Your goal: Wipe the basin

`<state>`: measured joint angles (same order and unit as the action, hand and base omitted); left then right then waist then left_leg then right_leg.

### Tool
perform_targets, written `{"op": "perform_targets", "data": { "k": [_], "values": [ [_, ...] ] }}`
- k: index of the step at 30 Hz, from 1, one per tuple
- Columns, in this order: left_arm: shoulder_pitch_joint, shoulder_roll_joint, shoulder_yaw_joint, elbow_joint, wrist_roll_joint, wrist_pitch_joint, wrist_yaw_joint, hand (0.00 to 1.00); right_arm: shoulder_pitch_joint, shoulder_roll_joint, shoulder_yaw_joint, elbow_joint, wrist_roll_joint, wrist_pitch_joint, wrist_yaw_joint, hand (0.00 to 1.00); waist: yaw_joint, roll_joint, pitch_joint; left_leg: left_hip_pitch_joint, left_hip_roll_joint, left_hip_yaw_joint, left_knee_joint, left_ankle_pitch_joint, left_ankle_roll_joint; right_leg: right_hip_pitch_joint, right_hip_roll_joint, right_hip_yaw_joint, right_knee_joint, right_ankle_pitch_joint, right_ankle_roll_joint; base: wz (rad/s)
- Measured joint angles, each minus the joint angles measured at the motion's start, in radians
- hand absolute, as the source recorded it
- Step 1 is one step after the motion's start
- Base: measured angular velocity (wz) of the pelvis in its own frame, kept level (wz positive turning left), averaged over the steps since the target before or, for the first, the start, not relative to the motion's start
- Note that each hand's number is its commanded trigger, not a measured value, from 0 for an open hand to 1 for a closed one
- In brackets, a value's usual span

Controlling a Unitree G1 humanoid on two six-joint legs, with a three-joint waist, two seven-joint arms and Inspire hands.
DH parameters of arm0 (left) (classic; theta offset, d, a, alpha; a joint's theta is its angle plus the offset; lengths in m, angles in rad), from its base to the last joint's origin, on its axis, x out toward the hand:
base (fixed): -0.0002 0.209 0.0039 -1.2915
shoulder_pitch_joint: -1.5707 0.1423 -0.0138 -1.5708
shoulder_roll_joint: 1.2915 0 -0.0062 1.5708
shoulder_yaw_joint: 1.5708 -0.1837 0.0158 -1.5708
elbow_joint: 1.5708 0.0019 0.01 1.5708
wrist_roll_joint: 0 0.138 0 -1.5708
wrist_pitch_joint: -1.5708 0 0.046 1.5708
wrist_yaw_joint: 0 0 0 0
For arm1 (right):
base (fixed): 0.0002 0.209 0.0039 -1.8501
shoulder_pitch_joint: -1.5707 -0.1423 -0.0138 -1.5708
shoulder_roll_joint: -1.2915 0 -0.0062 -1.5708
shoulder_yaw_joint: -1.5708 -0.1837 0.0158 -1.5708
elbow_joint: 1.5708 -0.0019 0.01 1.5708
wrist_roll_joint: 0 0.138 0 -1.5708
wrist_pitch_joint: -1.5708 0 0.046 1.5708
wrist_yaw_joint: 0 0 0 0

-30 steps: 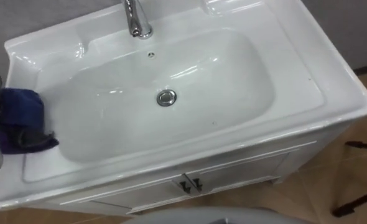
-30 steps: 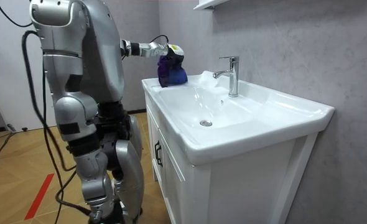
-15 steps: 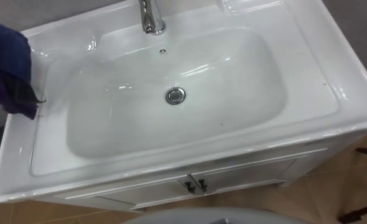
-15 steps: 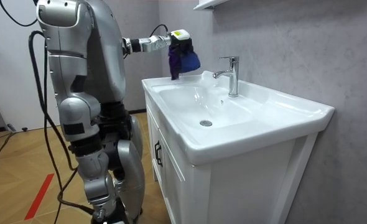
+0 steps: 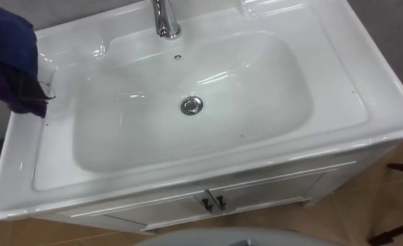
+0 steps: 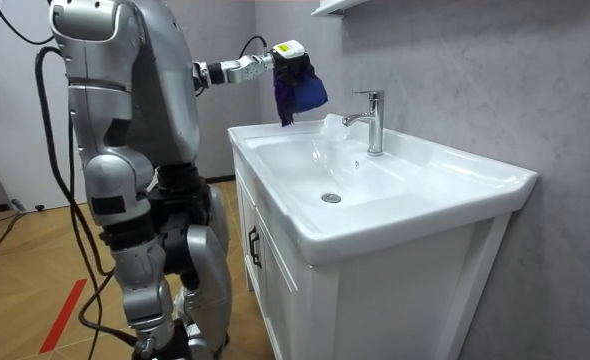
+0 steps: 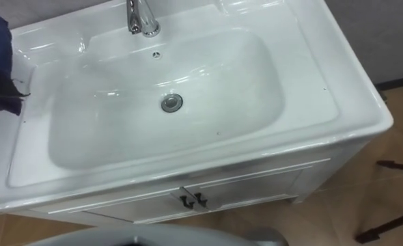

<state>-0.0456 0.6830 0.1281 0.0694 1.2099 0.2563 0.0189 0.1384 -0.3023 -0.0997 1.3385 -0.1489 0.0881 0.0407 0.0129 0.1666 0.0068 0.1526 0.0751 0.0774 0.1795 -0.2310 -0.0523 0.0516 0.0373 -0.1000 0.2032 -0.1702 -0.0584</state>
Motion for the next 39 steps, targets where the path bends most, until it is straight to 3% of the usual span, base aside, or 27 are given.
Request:
{"op": "perform_targets", "data": {
  "k": [7, 13, 19, 29, 32, 39],
  "values": [
    [0.003, -0.006, 0.0, 0.0, -0.001, 0.001, -0.002, 1.0, 0.001, 0.0, 0.0, 0.0, 0.0, -0.001, 0.005, 0.0, -0.002, -0.002, -0.002, 0.002, 0.0, 0.002, -0.001, 0.0, 0.0, 0.008, -0.001, -0.007, 0.001, 0.001, -0.001, 0.0],
    [0.044, -0.022, 0.0, 0.001, -0.001, 0.001, -0.001, 1.0, 0.002, 0.0, -0.001, 0.005, 0.0, 0.0, 0.004, 0.0, -0.005, -0.002, -0.0026, 0.009, 0.0, 0.003, -0.001, 0.0, 0.0, 0.015, -0.001, -0.005, -0.002, 0.001, -0.001, 0.0],
    [0.082, -0.076, 0.0, 0.002, 0.002, 0.002, -0.001, 1.0, 0.009, 0.003, 0.001, 0.026, 0.001, 0.012, 0.004, 0.0, -0.005, -0.012, -0.0089, 0.016, 0.0, 0.002, 0.0, 0.0, 0.0, 0.018, -0.001, -0.01, -0.002, 0.001, -0.001, 0.01],
    [0.13, -0.165, -0.006, 0.072, 0.001, 0.031, -0.013, 1.0, 0.001, 0.023, 0.0, 0.024, 0.001, 0.044, -0.011, 0.0, -0.022, -0.019, -0.0079, 0.016, 0.001, 0.002, 0.002, 0.0, 0.001, 0.018, -0.002, -0.007, 0.0, 0.001, -0.001, 0.0],
    [0.16, -0.169, -0.012, 0.087, 0.0, 0.044, -0.017, 1.0, 0.0, 0.023, 0.0, 0.016, 0.006, 0.044, -0.017, 0.0, -0.036, -0.019, -0.0079, 0.016, 0.001, 0.003, 0.002, 0.0, 0.001, 0.019, -0.002, -0.007, 0.0, 0.001, -0.001, 0.0],
    [0.16, -0.17, -0.012, 0.089, 0.0, 0.053, -0.032, 1.0, 0.0, 0.022, 0.0, 0.012, 0.008, 0.044, -0.016, 0.0, -0.044, -0.027, -0.0021, 0.016, 0.0, 0.004, 0.0, 0.0, 0.001, 0.022, -0.002, -0.006, 0.001, 0.0, 0.0, 0.0]
  ]
}}
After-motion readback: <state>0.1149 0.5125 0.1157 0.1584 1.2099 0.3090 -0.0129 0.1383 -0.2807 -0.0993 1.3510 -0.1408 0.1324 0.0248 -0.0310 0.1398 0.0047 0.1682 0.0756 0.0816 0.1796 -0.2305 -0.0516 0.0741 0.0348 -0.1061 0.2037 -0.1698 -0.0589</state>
